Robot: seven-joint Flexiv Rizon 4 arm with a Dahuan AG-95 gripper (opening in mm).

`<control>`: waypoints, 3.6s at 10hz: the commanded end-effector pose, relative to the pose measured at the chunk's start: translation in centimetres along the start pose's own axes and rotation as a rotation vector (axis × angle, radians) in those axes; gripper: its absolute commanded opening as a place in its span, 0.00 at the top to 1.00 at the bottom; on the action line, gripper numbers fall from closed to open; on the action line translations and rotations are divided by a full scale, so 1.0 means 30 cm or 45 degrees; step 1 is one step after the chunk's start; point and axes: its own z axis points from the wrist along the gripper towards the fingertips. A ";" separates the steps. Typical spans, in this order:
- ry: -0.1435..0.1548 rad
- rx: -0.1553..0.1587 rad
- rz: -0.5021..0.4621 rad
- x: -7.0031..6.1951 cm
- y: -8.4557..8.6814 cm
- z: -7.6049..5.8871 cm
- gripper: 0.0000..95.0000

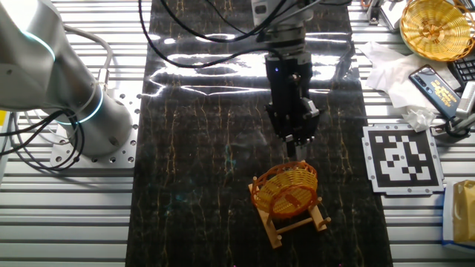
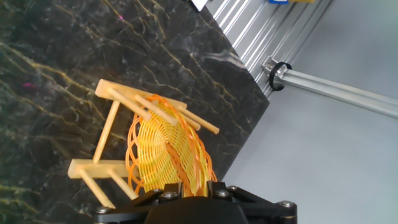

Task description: Take the dish off the dish rack

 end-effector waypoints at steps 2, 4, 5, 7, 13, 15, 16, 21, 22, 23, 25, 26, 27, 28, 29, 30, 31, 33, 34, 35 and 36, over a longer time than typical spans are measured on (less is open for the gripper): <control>-0.064 -0.092 -0.009 0.017 -0.008 -0.016 0.80; -0.094 -0.161 0.000 0.018 -0.009 -0.017 1.00; -0.095 -0.159 -0.009 0.016 -0.010 -0.017 1.00; -0.089 -0.149 -0.016 0.016 -0.011 -0.017 0.80; -0.093 -0.148 -0.004 0.016 -0.010 -0.016 0.80; -0.083 -0.151 0.003 0.016 -0.010 -0.016 0.80; -0.094 -0.159 -0.006 0.016 -0.010 -0.016 0.80; -0.083 -0.151 0.006 0.016 -0.010 -0.016 0.60; -0.085 -0.150 0.012 0.016 -0.010 -0.016 0.60; -0.091 -0.148 0.005 0.016 -0.010 -0.016 0.60; -0.092 -0.145 -0.001 0.016 -0.010 -0.016 0.60; -0.089 -0.142 -0.007 0.016 -0.010 -0.016 0.60; -0.064 -0.113 -0.030 0.020 -0.009 -0.009 0.60; -0.051 -0.096 -0.040 0.028 -0.009 -0.001 0.60; -0.045 -0.103 -0.037 0.034 -0.010 0.009 0.60; -0.021 -0.119 -0.034 0.037 -0.008 0.021 0.60; 0.001 -0.130 -0.029 0.038 -0.007 0.026 0.60; 0.058 -0.113 -0.034 0.050 -0.010 0.027 0.60; 0.062 -0.109 -0.034 0.064 -0.012 0.028 0.60; 0.062 -0.108 -0.037 0.075 -0.014 0.031 0.60; 0.057 -0.109 -0.040 0.100 -0.016 0.037 0.60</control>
